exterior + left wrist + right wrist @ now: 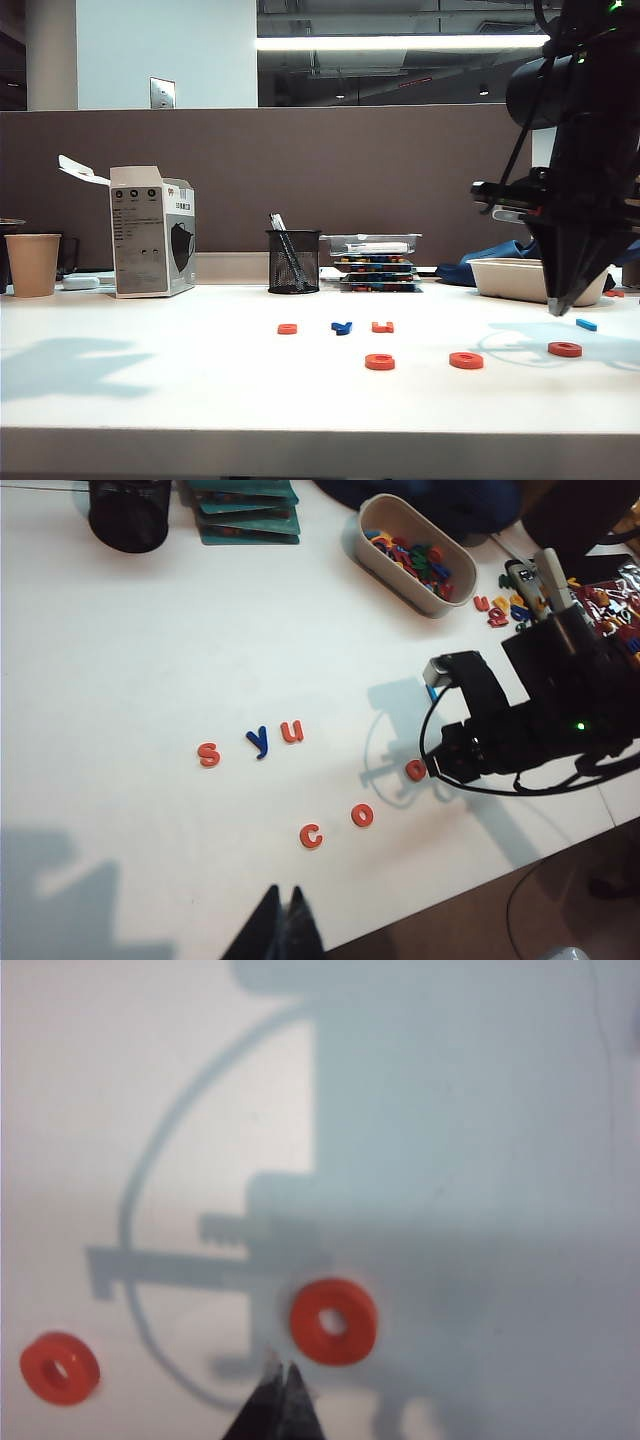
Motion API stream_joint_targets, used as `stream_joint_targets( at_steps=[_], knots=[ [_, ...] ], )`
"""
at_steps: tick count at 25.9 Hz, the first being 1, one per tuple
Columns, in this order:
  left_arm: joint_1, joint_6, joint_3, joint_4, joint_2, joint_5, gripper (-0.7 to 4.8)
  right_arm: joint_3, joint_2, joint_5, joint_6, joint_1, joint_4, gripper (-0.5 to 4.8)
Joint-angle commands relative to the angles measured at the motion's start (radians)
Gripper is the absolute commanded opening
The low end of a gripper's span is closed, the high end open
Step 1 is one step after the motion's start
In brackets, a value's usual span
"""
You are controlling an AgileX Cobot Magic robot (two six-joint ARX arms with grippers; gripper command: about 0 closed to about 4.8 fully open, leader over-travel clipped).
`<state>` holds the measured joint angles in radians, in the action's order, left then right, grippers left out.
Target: Select the appropriate letters from the row of letter magnets placed on the table to arrange into the word "cool".
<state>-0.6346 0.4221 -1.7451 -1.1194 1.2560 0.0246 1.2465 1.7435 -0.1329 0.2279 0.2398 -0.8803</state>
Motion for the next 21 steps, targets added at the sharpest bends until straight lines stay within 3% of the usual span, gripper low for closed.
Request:
stream_joint_targets(
  at_steps=[1, 21],
  knots=[
    [0.001, -0.003, -0.003, 0.001, -0.004, 0.005, -0.04, 0.001, -0.002, 0.001, 0.007, -0.006, 0.025, -0.06],
    [0.001, -0.003, -0.003, -0.001, -0.004, 0.005, -0.04, -0.001, 0.112, 0.023, -0.001, -0.021, -0.024, -0.06]
  ],
)
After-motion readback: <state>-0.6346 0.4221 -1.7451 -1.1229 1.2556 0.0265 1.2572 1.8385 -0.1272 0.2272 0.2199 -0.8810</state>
